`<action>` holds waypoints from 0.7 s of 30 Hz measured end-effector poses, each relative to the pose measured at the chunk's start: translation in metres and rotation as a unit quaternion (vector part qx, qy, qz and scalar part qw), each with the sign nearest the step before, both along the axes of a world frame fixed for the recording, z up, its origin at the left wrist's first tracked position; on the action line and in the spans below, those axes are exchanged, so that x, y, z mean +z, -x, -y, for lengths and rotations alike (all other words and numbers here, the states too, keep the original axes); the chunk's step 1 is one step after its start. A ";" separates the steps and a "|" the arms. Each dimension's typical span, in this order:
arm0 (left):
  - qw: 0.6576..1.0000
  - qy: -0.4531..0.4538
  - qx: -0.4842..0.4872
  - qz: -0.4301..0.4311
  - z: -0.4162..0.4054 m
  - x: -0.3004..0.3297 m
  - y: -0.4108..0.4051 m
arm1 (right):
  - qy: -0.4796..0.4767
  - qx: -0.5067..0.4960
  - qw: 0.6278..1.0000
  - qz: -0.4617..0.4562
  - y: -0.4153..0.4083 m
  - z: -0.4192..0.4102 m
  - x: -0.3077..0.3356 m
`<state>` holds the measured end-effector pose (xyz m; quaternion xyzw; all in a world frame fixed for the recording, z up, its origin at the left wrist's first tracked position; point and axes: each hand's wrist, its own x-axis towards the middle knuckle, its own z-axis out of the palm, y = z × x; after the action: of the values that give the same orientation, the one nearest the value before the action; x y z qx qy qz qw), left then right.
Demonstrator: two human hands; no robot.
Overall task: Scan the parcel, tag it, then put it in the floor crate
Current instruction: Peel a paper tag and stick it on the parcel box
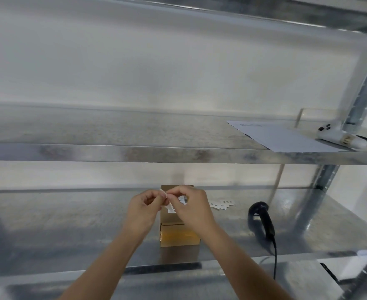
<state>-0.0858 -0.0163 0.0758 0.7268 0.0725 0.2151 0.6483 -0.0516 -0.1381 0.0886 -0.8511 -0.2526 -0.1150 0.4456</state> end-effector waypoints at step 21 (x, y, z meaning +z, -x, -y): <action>0.991 -0.053 0.084 -0.090 -0.044 -0.050 -0.017 | -0.341 -0.185 0.904 -0.178 -0.018 0.015 0.007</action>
<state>-0.0687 0.0276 0.0261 0.7678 0.1797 0.2060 0.5795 -0.0336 -0.1533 0.0960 -0.6848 0.0474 -0.1209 0.7171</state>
